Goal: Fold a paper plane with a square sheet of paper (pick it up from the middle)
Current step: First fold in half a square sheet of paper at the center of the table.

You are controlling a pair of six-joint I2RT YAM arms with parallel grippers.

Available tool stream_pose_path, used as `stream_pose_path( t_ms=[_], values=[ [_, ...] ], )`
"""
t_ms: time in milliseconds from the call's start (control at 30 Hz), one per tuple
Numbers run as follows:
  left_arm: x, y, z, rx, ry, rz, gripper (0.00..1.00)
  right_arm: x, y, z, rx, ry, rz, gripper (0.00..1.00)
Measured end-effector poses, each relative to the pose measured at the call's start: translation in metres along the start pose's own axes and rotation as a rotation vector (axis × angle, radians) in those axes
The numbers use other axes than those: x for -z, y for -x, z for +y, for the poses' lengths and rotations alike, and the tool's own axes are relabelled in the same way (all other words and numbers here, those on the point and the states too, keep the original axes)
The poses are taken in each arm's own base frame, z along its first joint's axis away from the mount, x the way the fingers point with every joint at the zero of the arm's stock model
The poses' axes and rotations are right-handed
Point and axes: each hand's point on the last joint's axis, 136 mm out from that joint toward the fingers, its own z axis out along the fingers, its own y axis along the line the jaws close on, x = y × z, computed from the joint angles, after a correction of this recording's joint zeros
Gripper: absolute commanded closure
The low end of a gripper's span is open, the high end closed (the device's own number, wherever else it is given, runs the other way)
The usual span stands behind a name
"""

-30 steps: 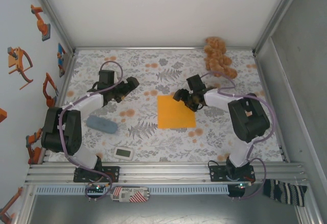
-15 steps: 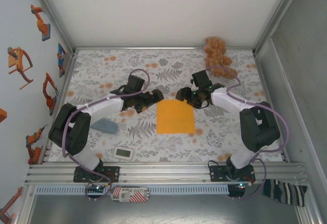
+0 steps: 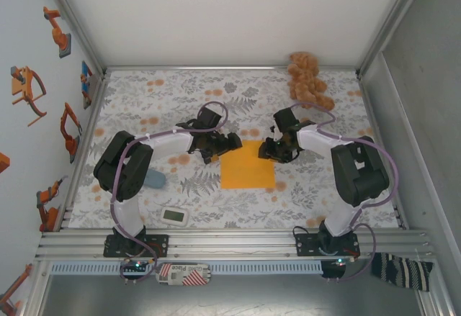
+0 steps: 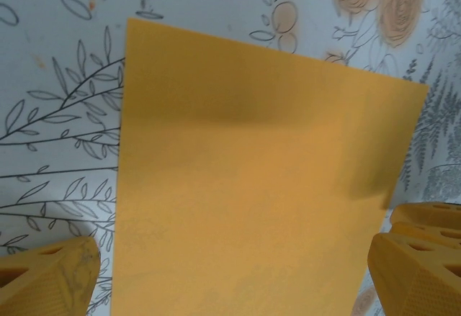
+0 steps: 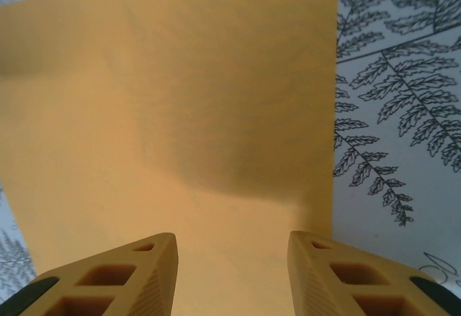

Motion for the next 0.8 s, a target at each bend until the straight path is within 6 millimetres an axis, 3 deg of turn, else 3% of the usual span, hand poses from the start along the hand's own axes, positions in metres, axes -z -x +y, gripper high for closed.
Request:
stream_pose_path(
  t_ms=[800],
  values=[
    [-0.0052, -0.0052, -0.0023, 0.001, -0.017, 0.041, 0.13, -0.0038, -0.0027, -0.0072, 0.015, -0.008, 0.020, 0.53]
  ],
)
